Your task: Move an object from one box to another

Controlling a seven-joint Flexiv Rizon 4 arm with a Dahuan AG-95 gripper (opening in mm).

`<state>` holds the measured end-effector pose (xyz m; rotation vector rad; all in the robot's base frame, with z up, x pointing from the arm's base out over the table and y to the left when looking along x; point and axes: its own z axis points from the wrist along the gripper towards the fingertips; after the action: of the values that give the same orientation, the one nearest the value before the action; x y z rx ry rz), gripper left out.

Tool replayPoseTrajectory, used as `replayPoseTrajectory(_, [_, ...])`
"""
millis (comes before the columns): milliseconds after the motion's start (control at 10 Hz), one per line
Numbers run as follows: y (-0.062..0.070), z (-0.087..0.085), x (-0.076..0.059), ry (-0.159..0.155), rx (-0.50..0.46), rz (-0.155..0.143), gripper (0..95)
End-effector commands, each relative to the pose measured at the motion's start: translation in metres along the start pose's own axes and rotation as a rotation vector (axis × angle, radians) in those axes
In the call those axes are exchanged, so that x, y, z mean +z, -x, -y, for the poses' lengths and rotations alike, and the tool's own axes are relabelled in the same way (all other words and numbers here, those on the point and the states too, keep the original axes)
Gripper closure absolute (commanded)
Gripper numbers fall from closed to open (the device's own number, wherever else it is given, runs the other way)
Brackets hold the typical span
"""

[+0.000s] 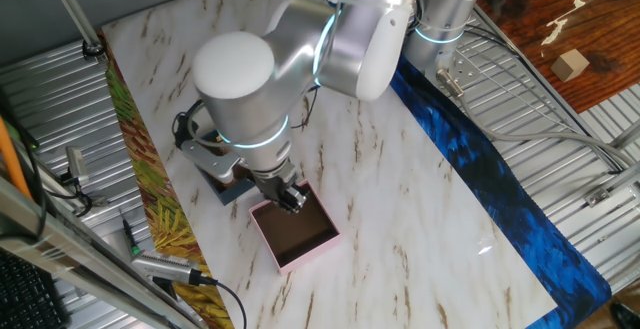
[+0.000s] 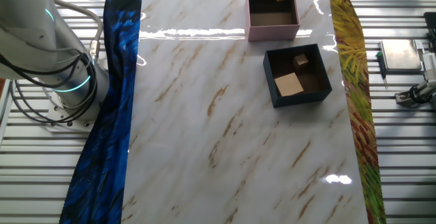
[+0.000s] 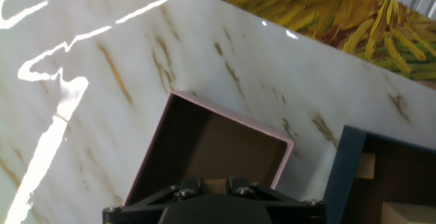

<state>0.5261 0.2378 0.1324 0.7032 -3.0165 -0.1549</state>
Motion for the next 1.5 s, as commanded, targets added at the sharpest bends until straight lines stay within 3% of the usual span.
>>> replayPoseTrajectory(100, [-0.007,0.003,0.008,0.000,-0.006,0.005,95.0])
replayPoseTrajectory(500, [-0.023,0.010,0.036,0.001,-0.015,0.026,95.0])
replayPoseTrajectory(800, [-0.032,0.019,0.058,-0.006,-0.029,0.060,95.0])
replayPoseTrajectory(1100, [-0.035,0.024,0.070,-0.010,-0.039,0.079,95.0])
replayPoseTrajectory(1500, [-0.033,0.024,0.074,-0.011,-0.033,0.082,95.0])
